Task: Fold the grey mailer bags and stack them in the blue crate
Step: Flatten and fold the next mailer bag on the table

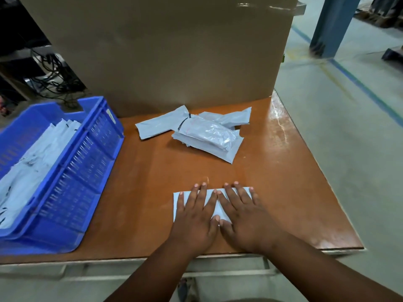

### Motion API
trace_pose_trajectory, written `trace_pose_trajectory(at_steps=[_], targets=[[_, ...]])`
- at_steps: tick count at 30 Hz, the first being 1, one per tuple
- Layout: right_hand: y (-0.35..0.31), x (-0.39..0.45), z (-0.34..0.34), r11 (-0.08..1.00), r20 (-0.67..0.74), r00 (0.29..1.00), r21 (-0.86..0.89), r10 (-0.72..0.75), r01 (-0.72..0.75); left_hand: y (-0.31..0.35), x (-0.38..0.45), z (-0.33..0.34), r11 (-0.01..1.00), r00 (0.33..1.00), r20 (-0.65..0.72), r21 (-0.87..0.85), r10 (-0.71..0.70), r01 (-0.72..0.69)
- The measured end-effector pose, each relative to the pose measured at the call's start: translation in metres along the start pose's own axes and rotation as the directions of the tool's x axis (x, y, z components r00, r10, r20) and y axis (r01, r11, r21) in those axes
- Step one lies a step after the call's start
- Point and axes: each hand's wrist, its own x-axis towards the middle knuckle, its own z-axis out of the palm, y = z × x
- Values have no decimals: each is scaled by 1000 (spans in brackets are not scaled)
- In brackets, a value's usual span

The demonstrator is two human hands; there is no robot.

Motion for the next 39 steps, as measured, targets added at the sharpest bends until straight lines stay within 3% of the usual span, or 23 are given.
trace_pose_trajectory(at_steps=[10, 17, 23, 35, 39], targets=[[12, 13, -28, 999, 37, 999, -24, -28, 29, 7, 11, -17, 999, 997, 67, 0, -48, 48], [19, -29, -39, 997, -87, 995, -53, -55, 51, 46, -11, -32, 988, 991, -6, 79, 132, -131], [27, -10, -18, 997, 55, 996, -30, -66, 67, 36, 7, -17, 991, 992, 66, 69, 112, -116], [25, -7, -18, 998, 122, 991, -23, -50, 53, 27, 7, -16, 988, 985, 79, 1, 152, -153], [22, -6, -34, 999, 124, 992, -31, -28, 32, 13, -4, -36, 994, 991, 91, -38, 101, -98]])
